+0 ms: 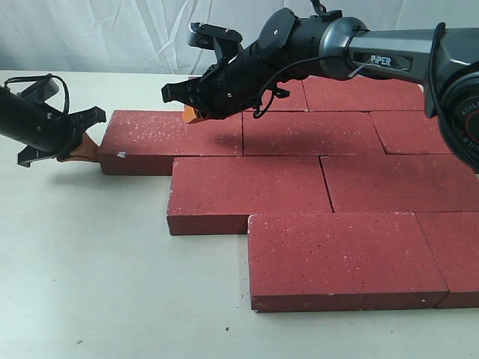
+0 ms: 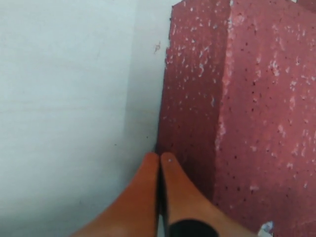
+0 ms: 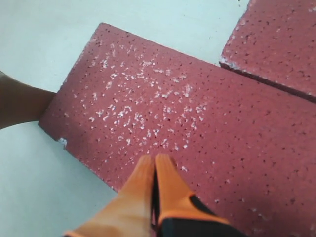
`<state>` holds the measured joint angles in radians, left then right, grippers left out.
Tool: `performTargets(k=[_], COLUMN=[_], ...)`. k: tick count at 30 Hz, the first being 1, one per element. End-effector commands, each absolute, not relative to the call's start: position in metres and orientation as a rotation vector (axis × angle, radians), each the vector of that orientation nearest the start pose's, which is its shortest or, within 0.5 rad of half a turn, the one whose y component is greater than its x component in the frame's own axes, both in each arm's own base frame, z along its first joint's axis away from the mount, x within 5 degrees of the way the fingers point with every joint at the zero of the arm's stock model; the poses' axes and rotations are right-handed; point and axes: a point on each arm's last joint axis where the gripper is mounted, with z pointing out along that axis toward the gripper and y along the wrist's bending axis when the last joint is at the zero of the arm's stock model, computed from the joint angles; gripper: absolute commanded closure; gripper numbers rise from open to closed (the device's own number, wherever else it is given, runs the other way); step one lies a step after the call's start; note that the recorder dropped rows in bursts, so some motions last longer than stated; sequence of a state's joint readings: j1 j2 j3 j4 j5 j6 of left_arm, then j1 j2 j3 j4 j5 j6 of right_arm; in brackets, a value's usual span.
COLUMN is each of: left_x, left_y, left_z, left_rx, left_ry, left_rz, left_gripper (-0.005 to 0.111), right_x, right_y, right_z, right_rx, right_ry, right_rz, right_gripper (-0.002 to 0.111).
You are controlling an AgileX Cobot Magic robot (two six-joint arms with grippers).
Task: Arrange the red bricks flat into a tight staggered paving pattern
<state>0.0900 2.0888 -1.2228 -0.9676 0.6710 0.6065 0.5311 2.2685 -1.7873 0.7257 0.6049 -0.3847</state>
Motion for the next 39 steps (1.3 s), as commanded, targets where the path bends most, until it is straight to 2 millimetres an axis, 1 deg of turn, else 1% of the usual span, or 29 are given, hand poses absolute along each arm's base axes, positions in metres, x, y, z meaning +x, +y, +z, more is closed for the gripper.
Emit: performTargets(k=[1, 5, 15, 19, 24, 31, 36, 39], left_x=[0.396, 0.397, 0.397, 0.394, 0.391, 0.380, 0.368, 0.360], left_y=[-0.015, -0.013, 0.024, 0.030, 0.028, 0.023, 0.018, 0.009], left_z=[0.117, 0.117, 0.118, 0.124, 0.151, 0.193, 0.223, 0.242], left_rx=[-0.308, -0.309, -0.454, -0.440, -0.376, -0.301, -0.222, -0.170], left_ry=[2.711, 2.709, 2.664, 2.670, 2.635, 2.594, 2.602, 2.601], left_rz=[-0.833, -0.817, -0.775, -0.777, -0.767, -0.794, -0.684, -0.621], left_gripper=[0.107, 0.107, 0.107, 0.107, 0.107, 0.107, 0.107, 0.107], right_x=[0.420, 0.420, 0.419, 0.416, 0.411, 0.401, 0.393, 0.388], right_y=[0.282, 0.282, 0.282, 0.282, 0.280, 0.272, 0.271, 0.269], right_z=[0.179, 0.179, 0.179, 0.182, 0.196, 0.206, 0.215, 0.224], right_rx=[-0.534, -0.534, -0.551, -0.580, -0.615, -0.699, -0.753, -0.785], right_ry=[2.453, 2.453, 2.467, 2.479, 2.480, 2.545, 2.573, 2.583], right_rz=[0.796, 0.796, 0.801, 0.802, 0.816, 0.843, 0.870, 0.885], right_gripper=[0.109, 0.109, 0.109, 0.109, 0.109, 0.109, 0.109, 0.109])
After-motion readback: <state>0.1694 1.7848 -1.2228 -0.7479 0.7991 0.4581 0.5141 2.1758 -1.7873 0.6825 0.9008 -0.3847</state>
